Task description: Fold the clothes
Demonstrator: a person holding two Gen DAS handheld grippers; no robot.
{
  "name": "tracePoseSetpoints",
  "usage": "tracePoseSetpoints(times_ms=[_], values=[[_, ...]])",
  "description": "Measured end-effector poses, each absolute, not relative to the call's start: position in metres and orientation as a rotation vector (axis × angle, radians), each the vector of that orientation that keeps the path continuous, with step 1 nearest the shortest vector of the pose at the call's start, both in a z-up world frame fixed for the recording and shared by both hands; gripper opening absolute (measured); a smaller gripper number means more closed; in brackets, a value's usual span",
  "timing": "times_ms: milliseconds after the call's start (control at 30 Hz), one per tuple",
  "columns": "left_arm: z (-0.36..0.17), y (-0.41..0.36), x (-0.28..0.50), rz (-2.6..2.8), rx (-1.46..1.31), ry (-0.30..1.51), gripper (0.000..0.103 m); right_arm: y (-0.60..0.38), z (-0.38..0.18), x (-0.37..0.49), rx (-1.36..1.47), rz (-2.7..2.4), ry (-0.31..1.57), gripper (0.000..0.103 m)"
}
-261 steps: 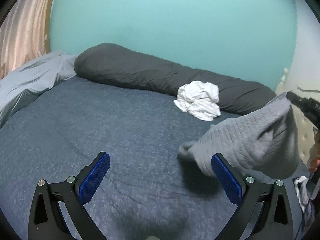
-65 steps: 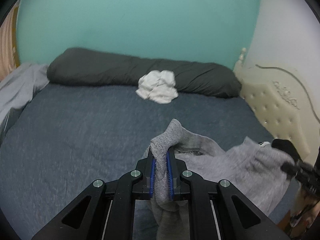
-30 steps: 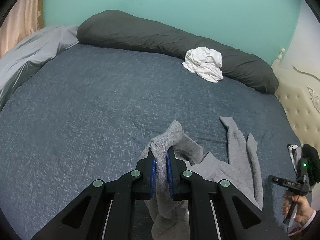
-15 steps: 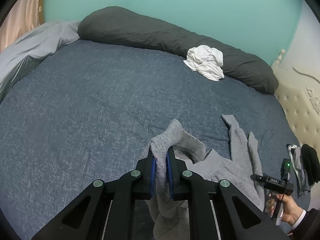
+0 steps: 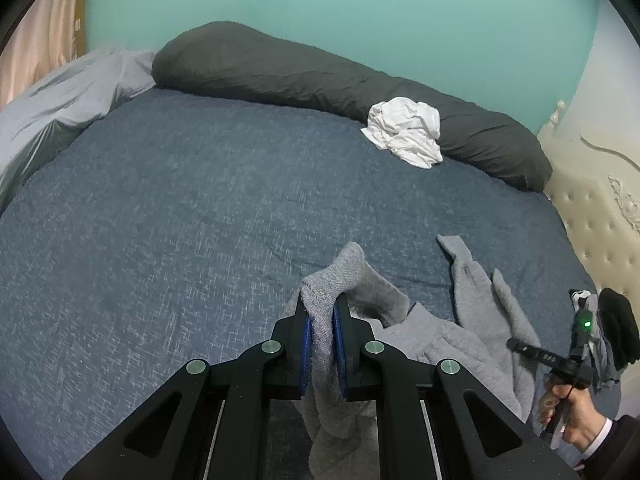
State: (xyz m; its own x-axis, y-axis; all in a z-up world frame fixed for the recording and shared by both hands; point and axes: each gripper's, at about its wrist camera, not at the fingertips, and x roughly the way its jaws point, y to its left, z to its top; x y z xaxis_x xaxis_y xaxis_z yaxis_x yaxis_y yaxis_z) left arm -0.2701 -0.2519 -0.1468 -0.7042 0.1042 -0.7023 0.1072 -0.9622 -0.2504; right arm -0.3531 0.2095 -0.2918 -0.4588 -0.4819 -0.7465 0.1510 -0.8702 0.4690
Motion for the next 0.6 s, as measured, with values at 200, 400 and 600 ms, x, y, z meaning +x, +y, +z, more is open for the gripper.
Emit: tracePoseSetpoints(times_ms=[200, 400, 600], values=[[-0.116, -0.254, -0.273, -2.904, 1.133, 0.474, 0.011, 0.242, -0.218, -0.351, 1.147, -2.463, -0.537, 0.016], [-0.080, -0.249, -0.286, -2.971, 1.029, 0.523, 0.011, 0.306, -0.140, -0.353, 0.959, -2.564, -0.600, 0.016], [-0.069, -0.240, -0.305, -3.009, 0.979, 0.559, 0.011, 0.377, -0.103, -0.335, 0.849, -2.673, -0.636, 0.016]])
